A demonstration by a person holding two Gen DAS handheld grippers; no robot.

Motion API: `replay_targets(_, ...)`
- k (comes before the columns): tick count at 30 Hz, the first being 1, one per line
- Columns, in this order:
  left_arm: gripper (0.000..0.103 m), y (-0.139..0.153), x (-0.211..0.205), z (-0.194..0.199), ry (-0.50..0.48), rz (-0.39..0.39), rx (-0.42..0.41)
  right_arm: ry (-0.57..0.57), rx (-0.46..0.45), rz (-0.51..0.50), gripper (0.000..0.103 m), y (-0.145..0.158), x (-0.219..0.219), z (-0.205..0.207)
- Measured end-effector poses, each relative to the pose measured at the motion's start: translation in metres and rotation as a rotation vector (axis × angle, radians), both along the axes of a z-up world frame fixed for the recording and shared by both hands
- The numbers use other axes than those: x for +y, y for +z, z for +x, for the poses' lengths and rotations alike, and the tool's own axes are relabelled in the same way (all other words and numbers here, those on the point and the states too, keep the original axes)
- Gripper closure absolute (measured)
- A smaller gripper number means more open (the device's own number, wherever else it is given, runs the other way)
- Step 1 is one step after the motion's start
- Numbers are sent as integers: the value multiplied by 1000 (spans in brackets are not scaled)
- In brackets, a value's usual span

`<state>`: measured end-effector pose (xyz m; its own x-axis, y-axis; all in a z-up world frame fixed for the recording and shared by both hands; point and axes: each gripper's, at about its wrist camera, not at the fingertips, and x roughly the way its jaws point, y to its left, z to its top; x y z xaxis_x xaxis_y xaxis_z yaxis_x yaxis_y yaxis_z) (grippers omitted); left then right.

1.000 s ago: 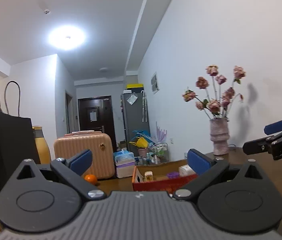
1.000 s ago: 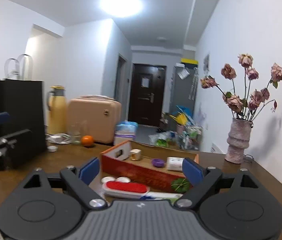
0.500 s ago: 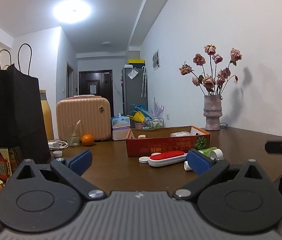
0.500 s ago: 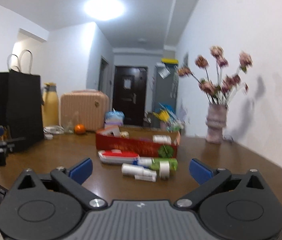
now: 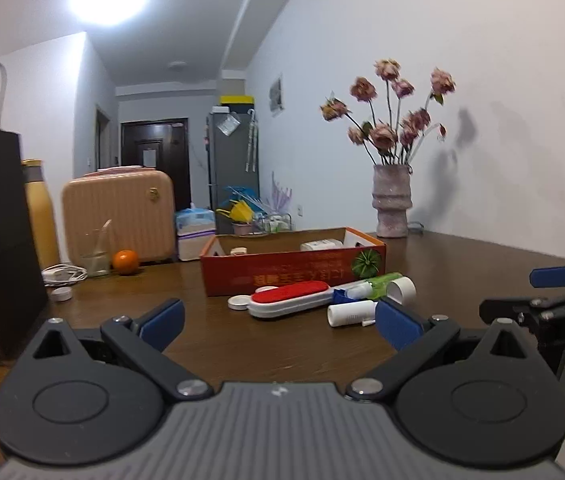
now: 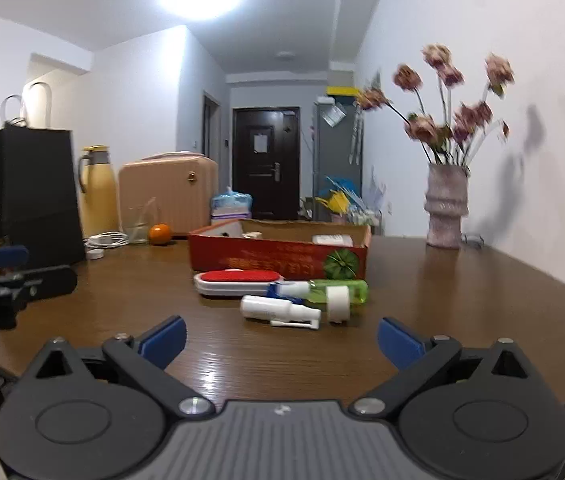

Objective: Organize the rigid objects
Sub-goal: 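Withdraw both grippers from the box back toward the items, then grasp the white spray bottle with the left gripper while the right grasps the tape roll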

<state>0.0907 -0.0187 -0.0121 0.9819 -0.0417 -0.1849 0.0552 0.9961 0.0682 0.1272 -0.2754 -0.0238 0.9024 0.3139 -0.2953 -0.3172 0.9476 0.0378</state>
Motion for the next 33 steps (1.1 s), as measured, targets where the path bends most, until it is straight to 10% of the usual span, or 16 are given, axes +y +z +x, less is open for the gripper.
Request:
replay_targets(8, 0, -5, -18, 68, -97, -5, 101, -56, 123, 56, 20, -13, -21, 64)
replay_targets(19, 11, -29, -49, 188, -358, 219, 253, 9, 178, 9, 41, -15, -15, 153)
replay_targets(33, 70, -52, -48, 259, -504, 84, 541, 62, 282, -53, 63, -24, 6, 232)
